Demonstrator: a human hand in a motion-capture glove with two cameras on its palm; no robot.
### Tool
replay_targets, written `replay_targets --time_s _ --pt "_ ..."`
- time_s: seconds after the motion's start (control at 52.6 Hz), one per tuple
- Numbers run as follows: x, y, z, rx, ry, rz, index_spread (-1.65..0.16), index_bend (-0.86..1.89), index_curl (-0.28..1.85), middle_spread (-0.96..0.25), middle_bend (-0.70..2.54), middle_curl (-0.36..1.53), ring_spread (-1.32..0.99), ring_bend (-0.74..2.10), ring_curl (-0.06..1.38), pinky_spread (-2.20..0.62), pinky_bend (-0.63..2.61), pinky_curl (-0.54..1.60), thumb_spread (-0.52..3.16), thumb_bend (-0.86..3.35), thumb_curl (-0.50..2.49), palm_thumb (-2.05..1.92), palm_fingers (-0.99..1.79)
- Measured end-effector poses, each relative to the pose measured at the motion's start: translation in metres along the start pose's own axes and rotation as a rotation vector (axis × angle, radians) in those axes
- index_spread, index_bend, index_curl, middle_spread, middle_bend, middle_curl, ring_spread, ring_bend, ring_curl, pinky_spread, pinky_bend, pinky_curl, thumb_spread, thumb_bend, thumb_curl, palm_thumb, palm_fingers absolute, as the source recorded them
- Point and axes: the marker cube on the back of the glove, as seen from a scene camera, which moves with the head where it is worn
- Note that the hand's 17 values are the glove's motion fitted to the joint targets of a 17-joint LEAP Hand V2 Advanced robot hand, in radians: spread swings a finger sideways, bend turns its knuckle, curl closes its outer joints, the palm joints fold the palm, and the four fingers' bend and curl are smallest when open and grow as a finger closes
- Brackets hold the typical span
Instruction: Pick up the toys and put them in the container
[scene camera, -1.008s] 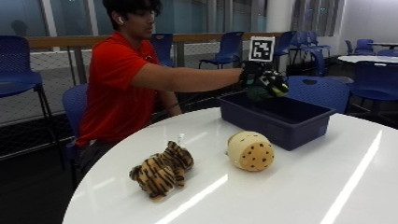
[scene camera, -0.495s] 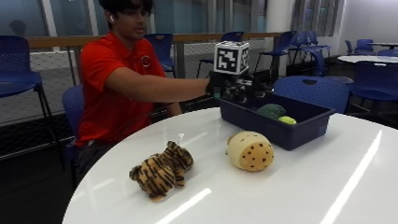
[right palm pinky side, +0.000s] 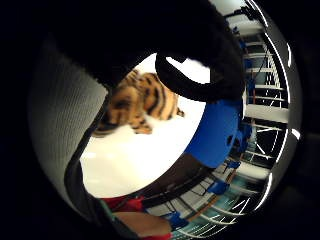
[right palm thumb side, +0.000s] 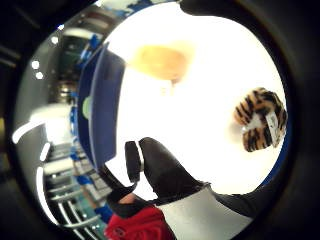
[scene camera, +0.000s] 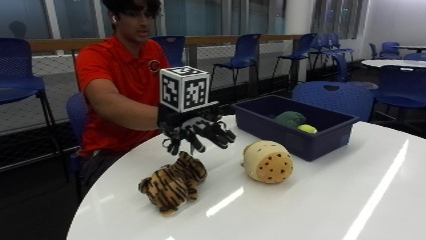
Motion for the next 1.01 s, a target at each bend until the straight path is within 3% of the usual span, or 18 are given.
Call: replay_targets --time_s 0.247,0.666,0.837,1.008 --pt "0.064 -0.002 0.023 -0.041 -0.002 0.105 -0.39 0.17 0.36 -0.08 0.15 0.27 0.08 0.14 0.13 0.15 1.07 0.36 0.98 -0.08 0.26 -0.09 -0.13" --pt "0.083 -0.01 0.074 -0.196 0.026 0.165 -0.36 0.11 0.29 -0.04 0.09 0.2 0.09 0.18 0.14 0.12 1.34 0.42 0.98 -0.05 0.24 -0.05 -0.21" --pt "0.084 -0.001 0.078 -0.268 0.006 0.191 -0.39 0.2 0.28 -0.05 0.14 0.19 0.07 0.46 0.22 0.05 1.3 0.39 1.09 0.0 0.27 0.04 0.07" --pt "0.078 0.001 0.075 -0.255 0.033 0.196 -0.42 0.39 0.36 -0.1 0.21 0.23 0.01 0.49 0.22 -0.07 1.12 0.33 1.21 0.04 0.31 0.17 0.28"
